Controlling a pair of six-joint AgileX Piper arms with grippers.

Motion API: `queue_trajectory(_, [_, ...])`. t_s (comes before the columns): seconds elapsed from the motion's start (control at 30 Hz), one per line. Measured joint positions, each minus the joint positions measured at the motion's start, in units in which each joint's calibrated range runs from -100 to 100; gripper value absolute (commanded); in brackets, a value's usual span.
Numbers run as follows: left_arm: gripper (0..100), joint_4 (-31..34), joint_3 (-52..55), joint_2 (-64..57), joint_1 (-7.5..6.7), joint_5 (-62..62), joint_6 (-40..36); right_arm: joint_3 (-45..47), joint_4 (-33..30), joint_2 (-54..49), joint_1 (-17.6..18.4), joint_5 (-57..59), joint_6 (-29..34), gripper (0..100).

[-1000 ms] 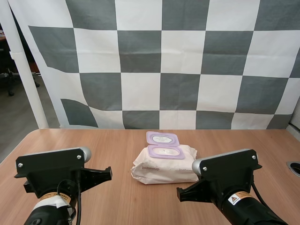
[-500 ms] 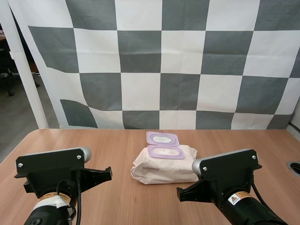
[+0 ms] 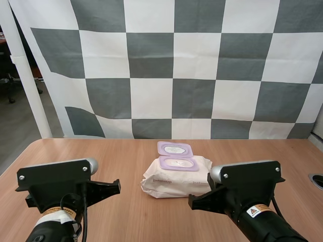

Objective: Open the wet wipes lid

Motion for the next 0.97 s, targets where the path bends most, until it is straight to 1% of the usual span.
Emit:
queue_trajectory(0.13, [0, 0.00, 0.00, 0.00, 0.00, 0.00, 0.00, 0.00, -4.89, 0.00, 0.00, 0.00, 1.74, 0])
queue_trajectory(0.3, [0, 0.00, 0.00, 0.00, 0.00, 0.00, 0.00, 0.00, -13.50, 0.00, 0.00, 0.00, 7.32, 0])
queue_trajectory(0.4, [0, 0.00, 0.00, 0.00, 0.00, 0.00, 0.00, 0.00, -15.07, 0.00, 0.00, 0.00, 7.85, 0])
queue_trajectory(0.5, [0, 0.00, 0.00, 0.00, 0.00, 0.00, 0.00, 0.00, -19.81, 0.00, 0.00, -0.80, 8.33, 0])
queue_trajectory(0.57, [0, 0.00, 0.00, 0.00, 0.00, 0.00, 0.00, 0.00, -23.29, 0.00, 0.00, -0.96, 9.84, 0])
queue_trajectory(0.63, [0, 0.00, 0.00, 0.00, 0.00, 0.00, 0.00, 0.00, -25.16, 0.00, 0.00, -0.96, 11.79, 0])
queue_trajectory(0.73, [0, 0.00, 0.00, 0.00, 0.00, 0.00, 0.00, 0.00, -25.66, 0.00, 0.00, -0.96, 13.89, 0])
queue_trajectory(0.97, [0, 0.00, 0.00, 0.00, 0.00, 0.00, 0.00, 0.00, -25.66, 0.00, 0.00, -0.96, 13.98, 0])
